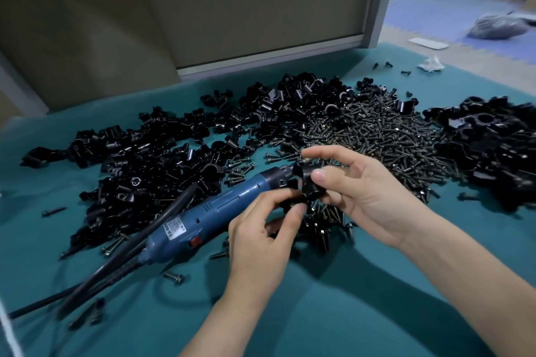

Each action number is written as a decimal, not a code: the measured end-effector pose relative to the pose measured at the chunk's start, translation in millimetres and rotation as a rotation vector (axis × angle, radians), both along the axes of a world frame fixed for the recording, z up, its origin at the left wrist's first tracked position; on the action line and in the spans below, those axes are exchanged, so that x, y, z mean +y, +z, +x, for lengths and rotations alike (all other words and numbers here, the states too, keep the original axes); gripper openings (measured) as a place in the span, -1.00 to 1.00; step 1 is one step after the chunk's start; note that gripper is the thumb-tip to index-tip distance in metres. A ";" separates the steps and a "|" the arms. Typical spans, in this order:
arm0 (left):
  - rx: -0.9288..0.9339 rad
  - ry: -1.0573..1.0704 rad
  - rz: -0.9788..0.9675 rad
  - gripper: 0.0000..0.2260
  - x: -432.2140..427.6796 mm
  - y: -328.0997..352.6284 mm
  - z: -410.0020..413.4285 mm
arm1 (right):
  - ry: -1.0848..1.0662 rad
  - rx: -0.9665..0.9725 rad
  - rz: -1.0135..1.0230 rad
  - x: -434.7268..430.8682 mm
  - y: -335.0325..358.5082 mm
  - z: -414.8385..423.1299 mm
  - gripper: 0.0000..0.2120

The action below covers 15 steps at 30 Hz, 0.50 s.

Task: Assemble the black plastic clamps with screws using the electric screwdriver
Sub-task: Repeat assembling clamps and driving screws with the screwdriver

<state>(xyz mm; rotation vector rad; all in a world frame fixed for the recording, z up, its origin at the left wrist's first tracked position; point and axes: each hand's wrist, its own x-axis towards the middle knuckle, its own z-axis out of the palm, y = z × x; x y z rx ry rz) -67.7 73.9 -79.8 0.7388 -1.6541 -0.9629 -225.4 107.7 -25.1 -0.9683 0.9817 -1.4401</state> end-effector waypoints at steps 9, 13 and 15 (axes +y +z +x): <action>0.018 -0.043 0.111 -0.53 -1.5 -2.3 1.8 | 0.025 0.047 0.050 -3.0 -4.7 -1.3 -0.65; 0.052 -0.053 0.129 -0.54 -2.1 -1.2 0.4 | 0.077 0.069 0.051 -2.7 -4.3 -3.7 -0.71; 0.065 -0.059 0.125 -0.55 -1.9 -0.7 -0.1 | 0.095 0.080 0.049 -2.8 -3.8 -4.5 -0.72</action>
